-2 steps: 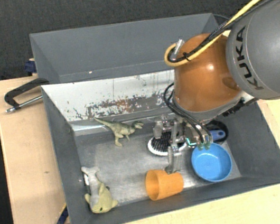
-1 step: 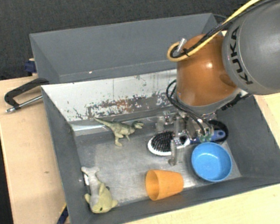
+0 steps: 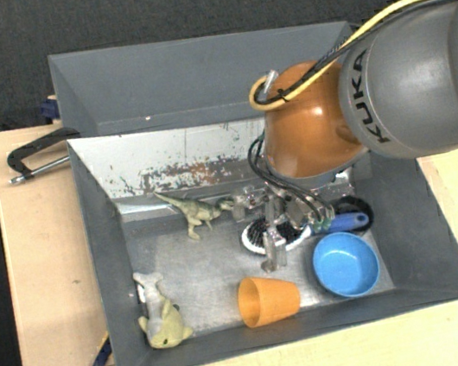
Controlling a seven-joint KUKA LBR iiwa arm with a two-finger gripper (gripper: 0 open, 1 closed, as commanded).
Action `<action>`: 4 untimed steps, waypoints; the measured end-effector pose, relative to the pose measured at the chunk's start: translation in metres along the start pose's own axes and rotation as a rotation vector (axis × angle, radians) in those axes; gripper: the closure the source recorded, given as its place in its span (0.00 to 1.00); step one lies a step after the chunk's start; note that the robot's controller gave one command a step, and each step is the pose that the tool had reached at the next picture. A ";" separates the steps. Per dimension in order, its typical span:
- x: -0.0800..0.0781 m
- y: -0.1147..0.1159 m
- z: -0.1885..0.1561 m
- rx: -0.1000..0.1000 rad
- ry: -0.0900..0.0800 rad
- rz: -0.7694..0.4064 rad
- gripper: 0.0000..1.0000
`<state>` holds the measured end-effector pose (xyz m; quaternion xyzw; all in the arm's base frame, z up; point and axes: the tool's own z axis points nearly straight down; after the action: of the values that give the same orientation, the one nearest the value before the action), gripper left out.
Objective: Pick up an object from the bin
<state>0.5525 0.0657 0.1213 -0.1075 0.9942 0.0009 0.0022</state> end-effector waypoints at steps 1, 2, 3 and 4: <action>-0.022 -0.028 -0.017 0.003 -0.004 -0.144 0.00; -0.017 -0.027 0.052 -0.003 0.007 -0.608 0.00; 0.033 0.023 0.017 -0.002 0.002 -0.959 0.00; 0.044 0.043 0.025 0.001 0.000 -1.345 0.00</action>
Offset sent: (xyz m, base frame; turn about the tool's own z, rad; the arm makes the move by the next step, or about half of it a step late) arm 0.0250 -0.0231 0.0147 -0.1463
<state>0.5004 0.0986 0.0958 -0.7033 0.7109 -0.0009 0.0022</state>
